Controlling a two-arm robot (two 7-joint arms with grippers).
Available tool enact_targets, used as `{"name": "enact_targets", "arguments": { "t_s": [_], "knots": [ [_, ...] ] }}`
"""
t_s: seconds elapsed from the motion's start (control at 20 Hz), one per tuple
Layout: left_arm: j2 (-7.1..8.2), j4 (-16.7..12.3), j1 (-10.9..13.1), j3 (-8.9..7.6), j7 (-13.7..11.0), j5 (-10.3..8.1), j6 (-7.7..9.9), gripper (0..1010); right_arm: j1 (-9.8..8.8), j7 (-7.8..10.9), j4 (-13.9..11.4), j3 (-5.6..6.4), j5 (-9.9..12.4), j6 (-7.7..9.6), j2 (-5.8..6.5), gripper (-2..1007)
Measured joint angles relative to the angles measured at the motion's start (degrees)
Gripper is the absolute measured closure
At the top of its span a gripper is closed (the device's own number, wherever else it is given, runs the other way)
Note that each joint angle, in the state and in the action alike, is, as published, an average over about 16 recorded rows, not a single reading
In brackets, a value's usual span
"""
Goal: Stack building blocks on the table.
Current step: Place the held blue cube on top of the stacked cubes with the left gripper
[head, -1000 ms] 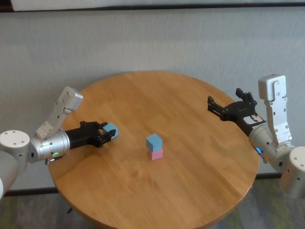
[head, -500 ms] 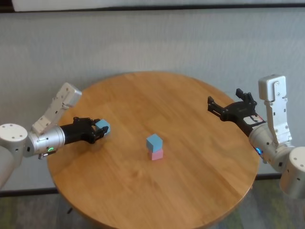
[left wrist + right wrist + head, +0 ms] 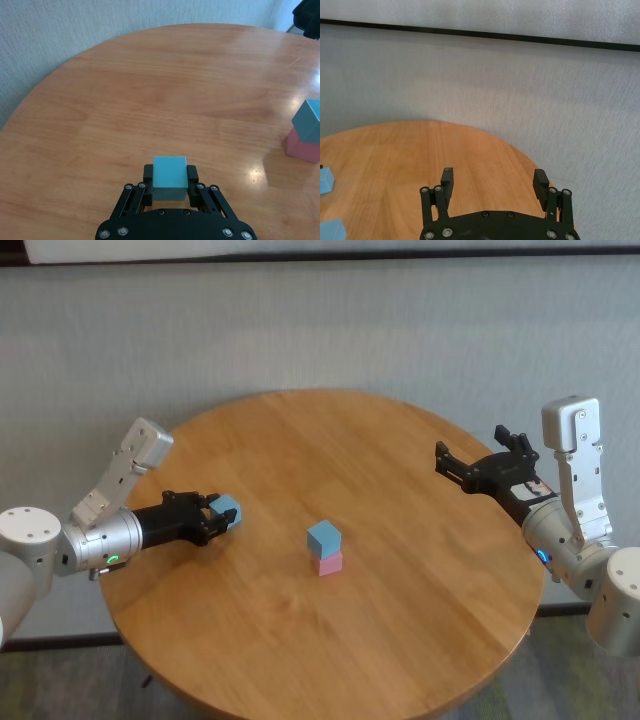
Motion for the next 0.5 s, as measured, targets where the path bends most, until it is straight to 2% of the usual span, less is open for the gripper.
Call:
{"name": "enact_targets", "arguments": {
  "t_s": [0.5],
  "knots": [
    [-0.11, -0.1, 0.3, -0.80, -0.8, -0.47, -0.43, 609, 0.00, 0.00, 0.0, 0.00, 0.0, 0.00, 0.00, 1]
  ]
}}
